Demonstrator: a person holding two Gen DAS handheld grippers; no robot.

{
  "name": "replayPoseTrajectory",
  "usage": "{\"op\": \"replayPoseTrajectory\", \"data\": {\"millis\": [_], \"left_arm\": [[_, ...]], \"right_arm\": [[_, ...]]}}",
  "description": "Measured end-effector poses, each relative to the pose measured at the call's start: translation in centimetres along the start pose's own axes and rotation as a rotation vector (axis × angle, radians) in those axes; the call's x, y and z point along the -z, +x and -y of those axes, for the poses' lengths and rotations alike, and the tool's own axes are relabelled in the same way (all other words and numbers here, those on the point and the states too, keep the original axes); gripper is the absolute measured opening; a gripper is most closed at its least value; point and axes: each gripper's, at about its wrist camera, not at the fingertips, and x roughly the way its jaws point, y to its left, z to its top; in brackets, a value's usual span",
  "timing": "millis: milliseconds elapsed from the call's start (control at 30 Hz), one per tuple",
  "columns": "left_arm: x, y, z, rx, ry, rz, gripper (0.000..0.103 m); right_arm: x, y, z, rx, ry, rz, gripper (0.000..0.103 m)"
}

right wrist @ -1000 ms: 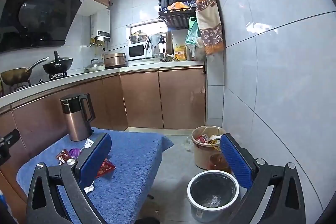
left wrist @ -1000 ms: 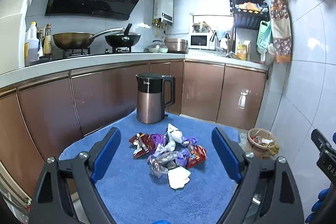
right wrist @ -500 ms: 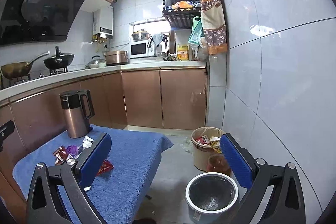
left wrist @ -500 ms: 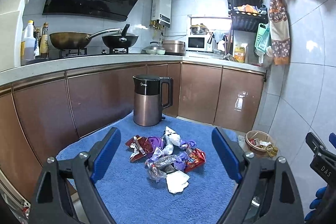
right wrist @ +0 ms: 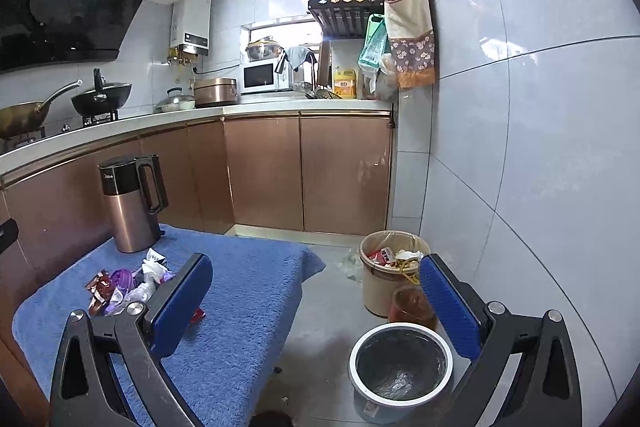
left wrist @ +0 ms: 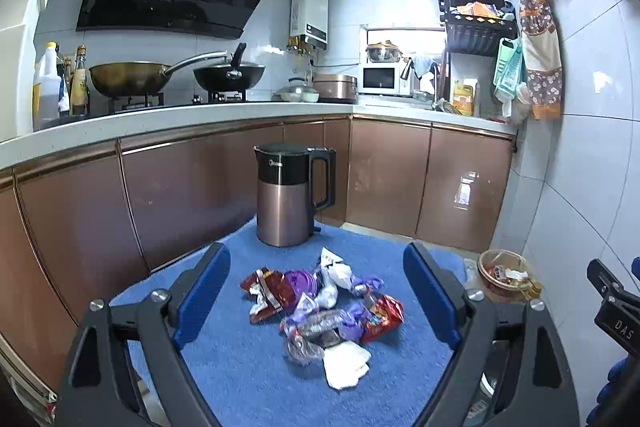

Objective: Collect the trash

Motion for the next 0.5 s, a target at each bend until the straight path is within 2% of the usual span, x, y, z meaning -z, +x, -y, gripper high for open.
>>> {"op": "replayPoseTrajectory", "data": {"millis": [167, 300, 500], "left_arm": [[-0.2, 1.1, -0.2, 0.0, -0.014, 0.002, 0.088], [0.0, 2.4, -0.4, -0.001, -0.004, -0.032, 0.088], [0.0, 3.9, -1.9, 0.0, -0.04, -0.062, 0.088]], "right_arm": [[-0.4, 1.4, 0.0, -0.003, 0.025, -0.03, 0.103], [-0.4, 2.2, 0.0, -0.003, 0.034, -0.018, 0.103], [-0.5, 3.1, 0.0, -0.02, 0.051, -0.008, 0.103]]}}
